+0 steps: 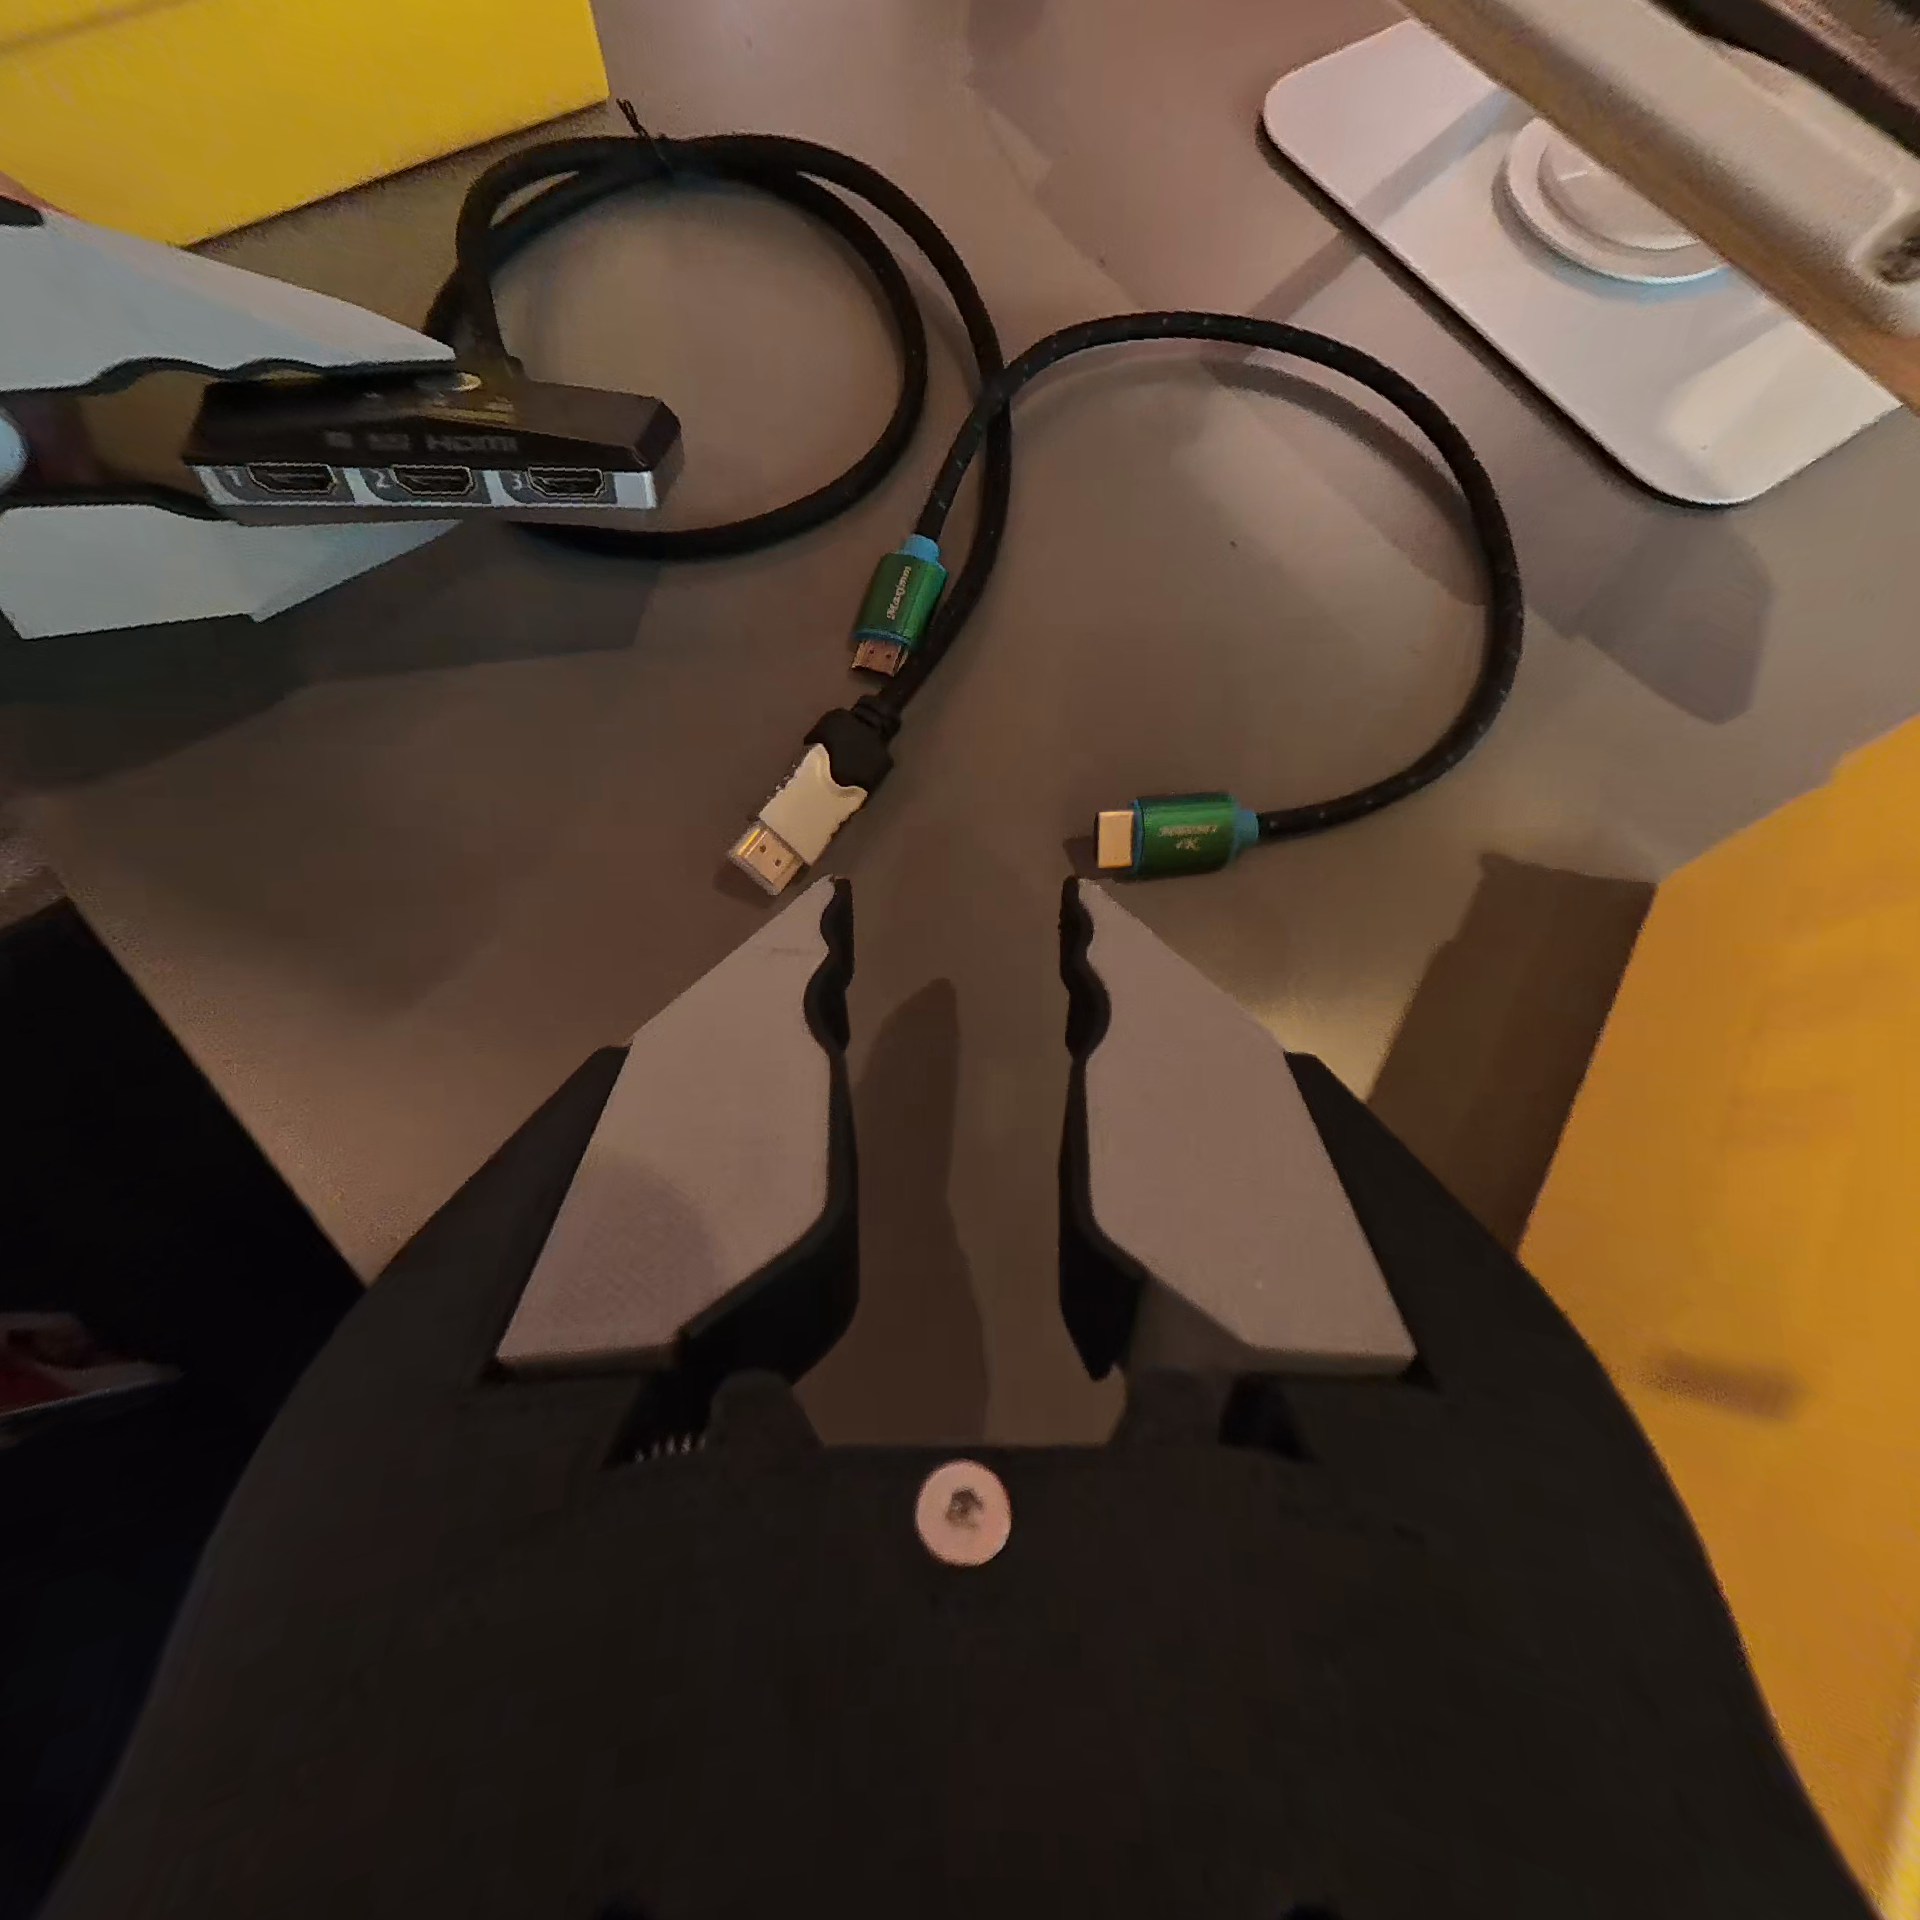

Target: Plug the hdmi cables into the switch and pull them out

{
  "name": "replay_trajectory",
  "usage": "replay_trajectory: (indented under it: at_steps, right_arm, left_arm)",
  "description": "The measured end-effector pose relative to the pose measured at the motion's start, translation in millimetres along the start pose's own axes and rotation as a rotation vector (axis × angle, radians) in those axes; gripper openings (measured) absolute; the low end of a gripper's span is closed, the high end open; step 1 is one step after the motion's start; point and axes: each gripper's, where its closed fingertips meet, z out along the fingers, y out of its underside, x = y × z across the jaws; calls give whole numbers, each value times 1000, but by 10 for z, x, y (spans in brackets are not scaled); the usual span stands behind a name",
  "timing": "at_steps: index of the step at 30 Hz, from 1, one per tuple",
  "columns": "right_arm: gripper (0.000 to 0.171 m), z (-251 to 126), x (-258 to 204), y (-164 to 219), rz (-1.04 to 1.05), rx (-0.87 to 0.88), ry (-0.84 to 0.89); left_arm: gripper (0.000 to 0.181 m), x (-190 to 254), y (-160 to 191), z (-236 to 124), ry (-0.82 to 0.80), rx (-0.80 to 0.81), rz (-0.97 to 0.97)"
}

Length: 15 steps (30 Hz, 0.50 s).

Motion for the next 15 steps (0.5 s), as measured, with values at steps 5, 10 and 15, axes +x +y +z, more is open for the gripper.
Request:
replay_trajectory:
  at_steps: [5, 10, 15]
  right_arm:
    - [45, 234, 43, -111, -26, 2, -19]
    - [46, 139, 212, -110, -164, -90, 71]
    - [56, 62, 312, -108, -514, -374, 83]
  left_arm:
    - [21, -42, 45, 15, -17, -23, -10]
    - [21, -65, 37, 7, -28, -14, -15]
    - [22, -11, -39, -24, 4, 29, -11]
